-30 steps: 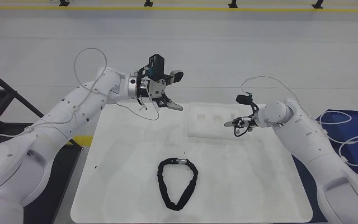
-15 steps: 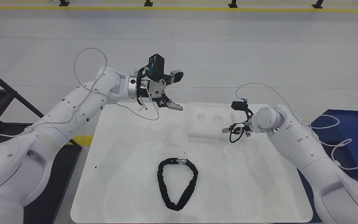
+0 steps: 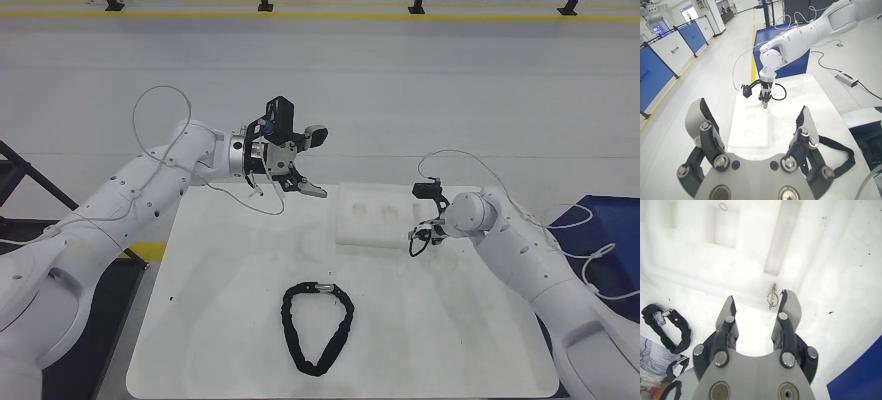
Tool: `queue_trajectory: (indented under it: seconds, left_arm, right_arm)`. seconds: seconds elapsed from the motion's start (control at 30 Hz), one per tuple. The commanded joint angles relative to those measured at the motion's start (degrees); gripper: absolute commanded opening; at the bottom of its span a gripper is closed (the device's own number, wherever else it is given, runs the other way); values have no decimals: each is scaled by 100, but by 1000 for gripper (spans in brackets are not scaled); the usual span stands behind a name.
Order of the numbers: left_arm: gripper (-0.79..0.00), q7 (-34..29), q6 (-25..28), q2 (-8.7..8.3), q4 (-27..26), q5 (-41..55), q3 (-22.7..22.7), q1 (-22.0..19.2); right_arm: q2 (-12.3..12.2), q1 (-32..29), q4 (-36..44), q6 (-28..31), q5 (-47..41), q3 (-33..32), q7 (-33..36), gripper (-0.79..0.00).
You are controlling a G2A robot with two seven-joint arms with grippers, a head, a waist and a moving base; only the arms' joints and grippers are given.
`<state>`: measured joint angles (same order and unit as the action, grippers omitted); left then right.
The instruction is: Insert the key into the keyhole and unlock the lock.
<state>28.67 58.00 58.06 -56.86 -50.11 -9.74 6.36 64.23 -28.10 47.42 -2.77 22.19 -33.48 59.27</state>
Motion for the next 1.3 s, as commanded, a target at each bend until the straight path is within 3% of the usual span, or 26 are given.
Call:
queue_trajectory:
  seconds: [0.0,0.1,0.17,0.37,0.6,0.93,1.27]
  left_arm:
    - [0,0,0,0,0,0,0,0]
    - [0,0,0,0,0,0,0,0]
    - [0,0,0,0,0,0,0,0]
    - [0,0,0,0,0,0,0,0]
    - [0,0,0,0,0,0,0,0]
    - [0,0,0,0,0,0,0,0]
    - [0,0,0,0,0,0,0,0]
  right_arm:
    - [20,-1,-44,-27,22,-7,-24,-434]
    - [57,-10,-127,-74,29,-17,-27,-551]
    - [83,-14,-175,-72,27,-24,-37,-588]
    - [160,-15,-378,-131,55,-36,-55,-600]
    - [256,8,-605,-228,89,-61,-144,-785]
    - [285,172,-584,-336,199,-218,13,-785]
    - [54,187,286,-456,252,-684,692,-785]
